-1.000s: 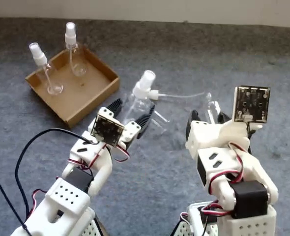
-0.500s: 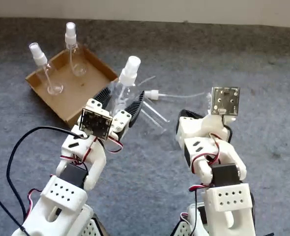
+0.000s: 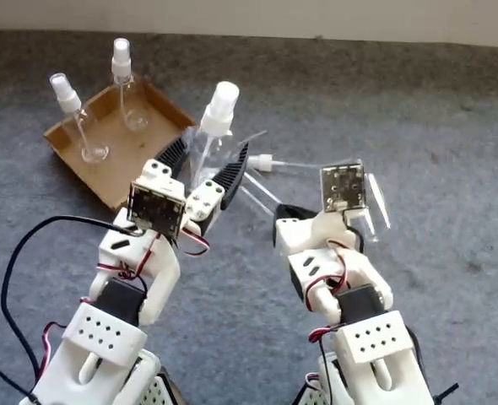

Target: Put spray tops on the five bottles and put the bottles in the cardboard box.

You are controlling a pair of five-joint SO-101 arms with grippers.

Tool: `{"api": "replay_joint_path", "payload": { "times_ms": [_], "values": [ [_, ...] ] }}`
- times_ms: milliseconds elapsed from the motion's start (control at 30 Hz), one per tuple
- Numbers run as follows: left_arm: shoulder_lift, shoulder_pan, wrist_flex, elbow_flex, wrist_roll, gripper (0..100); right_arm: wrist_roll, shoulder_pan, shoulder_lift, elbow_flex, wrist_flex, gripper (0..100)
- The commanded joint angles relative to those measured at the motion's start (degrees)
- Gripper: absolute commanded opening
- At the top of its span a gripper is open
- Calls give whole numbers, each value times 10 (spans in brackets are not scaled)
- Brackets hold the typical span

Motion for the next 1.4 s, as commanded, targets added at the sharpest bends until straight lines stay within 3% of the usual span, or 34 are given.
{"api": "replay_joint_path", "payload": {
  "times_ms": [0, 267, 433, 667, 1133, 1367],
  "values": [
    [34, -5, 55, -119, 56, 88, 6, -36, -5, -4, -16, 4],
    [175, 0, 47, -198, 101, 88, 6, -56, -7, 8, -53, 4],
    [231, -1, -36, -200, 157, 88, 7, -69, -7, 96, -198, 4],
    [296, 10, -96, -199, 164, 88, 78, -78, -7, 178, -312, 4],
    [326, 75, -96, -168, 164, 88, 78, -97, -7, 254, -538, 4],
    [326, 75, -96, -139, 164, 88, 80, -95, -7, 273, -574, 4]
  ]
}}
